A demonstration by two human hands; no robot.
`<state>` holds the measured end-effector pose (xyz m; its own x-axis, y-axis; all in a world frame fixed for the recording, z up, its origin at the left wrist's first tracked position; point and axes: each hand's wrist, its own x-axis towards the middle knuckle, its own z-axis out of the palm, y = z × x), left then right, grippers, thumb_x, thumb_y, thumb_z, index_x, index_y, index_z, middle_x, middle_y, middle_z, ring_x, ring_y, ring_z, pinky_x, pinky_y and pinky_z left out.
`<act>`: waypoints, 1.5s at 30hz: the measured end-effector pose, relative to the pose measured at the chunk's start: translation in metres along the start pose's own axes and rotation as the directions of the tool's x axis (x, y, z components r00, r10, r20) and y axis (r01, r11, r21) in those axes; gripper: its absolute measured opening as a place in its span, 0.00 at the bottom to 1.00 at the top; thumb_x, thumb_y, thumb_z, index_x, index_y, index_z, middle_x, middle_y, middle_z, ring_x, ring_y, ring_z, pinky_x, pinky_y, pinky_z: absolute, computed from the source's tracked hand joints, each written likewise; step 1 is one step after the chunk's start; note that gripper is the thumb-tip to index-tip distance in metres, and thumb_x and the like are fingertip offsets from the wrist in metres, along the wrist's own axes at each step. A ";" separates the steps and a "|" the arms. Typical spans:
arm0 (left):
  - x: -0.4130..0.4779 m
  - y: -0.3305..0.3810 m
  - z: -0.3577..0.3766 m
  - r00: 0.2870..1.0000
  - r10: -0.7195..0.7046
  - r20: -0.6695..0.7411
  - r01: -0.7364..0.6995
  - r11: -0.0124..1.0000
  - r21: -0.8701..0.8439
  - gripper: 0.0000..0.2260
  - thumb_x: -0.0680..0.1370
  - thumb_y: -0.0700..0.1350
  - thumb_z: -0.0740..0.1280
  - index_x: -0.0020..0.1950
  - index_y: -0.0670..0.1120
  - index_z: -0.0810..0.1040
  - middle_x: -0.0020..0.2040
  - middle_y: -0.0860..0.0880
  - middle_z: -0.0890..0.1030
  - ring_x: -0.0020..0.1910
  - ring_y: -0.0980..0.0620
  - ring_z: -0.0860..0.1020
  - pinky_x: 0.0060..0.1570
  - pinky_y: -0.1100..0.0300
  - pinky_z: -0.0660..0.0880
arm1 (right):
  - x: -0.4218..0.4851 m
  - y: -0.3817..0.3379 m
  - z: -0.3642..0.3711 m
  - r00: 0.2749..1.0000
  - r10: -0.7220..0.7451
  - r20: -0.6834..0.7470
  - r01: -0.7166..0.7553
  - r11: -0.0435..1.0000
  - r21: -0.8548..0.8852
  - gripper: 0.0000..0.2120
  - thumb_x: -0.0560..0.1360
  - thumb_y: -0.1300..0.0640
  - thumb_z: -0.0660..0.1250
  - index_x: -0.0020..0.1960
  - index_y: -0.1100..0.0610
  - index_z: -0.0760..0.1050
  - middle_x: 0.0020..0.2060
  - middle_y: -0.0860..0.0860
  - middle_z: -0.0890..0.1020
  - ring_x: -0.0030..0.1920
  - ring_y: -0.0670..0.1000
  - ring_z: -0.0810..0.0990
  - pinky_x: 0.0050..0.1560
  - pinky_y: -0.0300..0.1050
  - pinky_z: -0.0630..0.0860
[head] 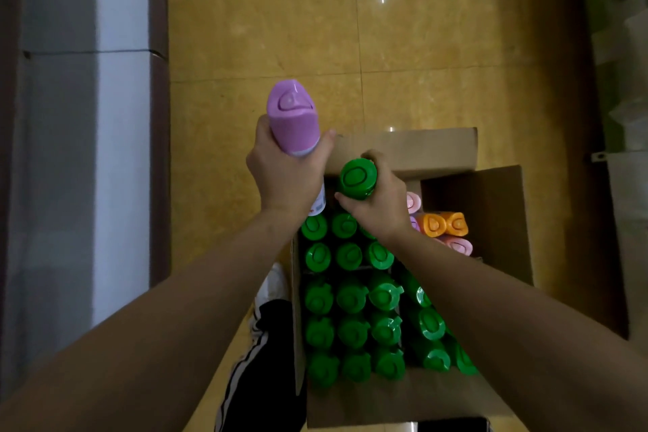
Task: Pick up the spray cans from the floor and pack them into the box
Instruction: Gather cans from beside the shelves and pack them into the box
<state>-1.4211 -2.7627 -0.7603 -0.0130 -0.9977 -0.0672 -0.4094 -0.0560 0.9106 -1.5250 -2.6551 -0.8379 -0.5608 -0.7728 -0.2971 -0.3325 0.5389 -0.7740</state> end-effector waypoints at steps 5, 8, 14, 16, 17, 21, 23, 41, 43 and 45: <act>0.004 -0.031 0.014 1.000 0.002 -0.007 -0.002 1.000 0.019 0.22 0.63 0.52 0.82 0.45 0.61 0.70 0.39 0.74 0.76 0.36 0.67 0.75 0.38 0.74 0.69 | 0.014 0.041 0.019 0.988 -0.055 0.142 0.093 0.957 -0.276 0.28 0.65 0.51 0.79 0.61 0.57 0.73 0.55 0.56 0.80 0.57 0.59 0.77 0.53 0.47 0.71; 0.003 -0.045 0.018 0.999 0.034 0.011 -0.034 0.998 0.045 0.21 0.64 0.50 0.82 0.46 0.58 0.72 0.38 0.71 0.77 0.36 0.67 0.75 0.38 0.74 0.69 | 0.020 0.052 0.031 0.965 -0.115 0.235 0.231 0.796 -0.560 0.28 0.67 0.47 0.75 0.61 0.58 0.69 0.52 0.59 0.81 0.58 0.63 0.74 0.58 0.54 0.70; -0.004 -0.060 0.020 0.997 0.055 0.060 -0.059 0.995 0.079 0.22 0.65 0.50 0.82 0.52 0.45 0.77 0.38 0.61 0.76 0.36 0.63 0.75 0.40 0.66 0.73 | 0.027 0.060 0.051 0.971 -0.039 0.235 0.192 0.710 -0.677 0.27 0.73 0.42 0.70 0.66 0.54 0.70 0.57 0.61 0.81 0.69 0.64 0.67 0.75 0.58 0.56; -0.006 -0.058 0.020 0.996 0.059 0.073 -0.064 0.995 0.079 0.23 0.65 0.52 0.82 0.52 0.44 0.77 0.38 0.60 0.76 0.36 0.60 0.74 0.41 0.62 0.74 | 0.025 0.062 0.048 0.969 -0.005 0.247 0.178 0.706 -0.686 0.29 0.74 0.41 0.68 0.70 0.54 0.70 0.61 0.60 0.79 0.72 0.64 0.64 0.78 0.58 0.51; -0.008 -0.056 0.020 0.995 0.059 0.081 -0.066 0.995 0.078 0.24 0.65 0.53 0.82 0.52 0.44 0.77 0.39 0.59 0.76 0.36 0.60 0.74 0.42 0.61 0.75 | 0.022 0.062 0.045 0.968 -0.018 0.251 0.188 0.718 -0.671 0.31 0.75 0.41 0.67 0.72 0.54 0.70 0.64 0.60 0.78 0.74 0.64 0.63 0.78 0.58 0.50; -0.017 -0.034 0.026 0.991 0.037 0.127 -0.046 0.997 0.064 0.26 0.63 0.57 0.81 0.52 0.45 0.77 0.39 0.60 0.77 0.36 0.62 0.74 0.43 0.58 0.76 | 0.006 0.039 0.022 0.939 -0.219 0.266 0.297 0.906 -0.303 0.37 0.69 0.44 0.76 0.72 0.60 0.70 0.64 0.57 0.78 0.69 0.64 0.69 0.69 0.55 0.65; -0.023 -0.017 0.033 0.989 0.049 0.141 -0.056 0.997 0.047 0.25 0.63 0.57 0.81 0.51 0.49 0.76 0.38 0.62 0.77 0.36 0.63 0.75 0.42 0.62 0.76 | -0.001 0.022 0.011 0.929 -0.316 0.193 0.329 0.944 -0.038 0.34 0.66 0.46 0.78 0.65 0.62 0.73 0.57 0.56 0.80 0.60 0.60 0.77 0.58 0.54 0.73; -0.077 0.006 0.062 0.900 -0.022 0.436 -0.049 0.987 0.153 0.37 0.74 0.67 0.65 0.78 0.51 0.63 0.75 0.53 0.70 0.73 0.56 0.67 0.73 0.47 0.66 | 0.013 0.079 -0.130 0.879 0.227 -0.418 -0.136 0.962 0.236 0.27 0.64 0.54 0.80 0.59 0.46 0.73 0.40 0.33 0.78 0.41 0.37 0.78 0.46 0.32 0.73; -0.079 -0.014 0.059 0.925 -0.037 0.377 -0.035 0.983 0.182 0.33 0.76 0.64 0.65 0.77 0.50 0.66 0.73 0.53 0.73 0.72 0.55 0.69 0.71 0.46 0.68 | 0.010 0.101 -0.124 0.881 0.263 -0.394 -0.181 0.956 0.233 0.28 0.64 0.54 0.80 0.61 0.47 0.73 0.41 0.33 0.78 0.44 0.38 0.77 0.47 0.30 0.71; -0.080 -0.030 0.060 0.942 -0.031 0.335 -0.045 0.976 0.215 0.30 0.78 0.61 0.66 0.76 0.49 0.67 0.71 0.52 0.74 0.70 0.55 0.70 0.70 0.48 0.68 | 0.009 0.121 -0.118 0.880 0.302 -0.368 -0.226 0.945 0.235 0.29 0.64 0.55 0.80 0.63 0.49 0.74 0.42 0.36 0.79 0.45 0.40 0.79 0.48 0.32 0.73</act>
<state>-1.4622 -2.6792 -0.8069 -0.3054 -0.9245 -0.2279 -0.5951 -0.0015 0.8037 -1.6593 -2.5570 -0.8685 -0.8724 -0.3940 -0.2892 -0.0095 0.6054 -0.7959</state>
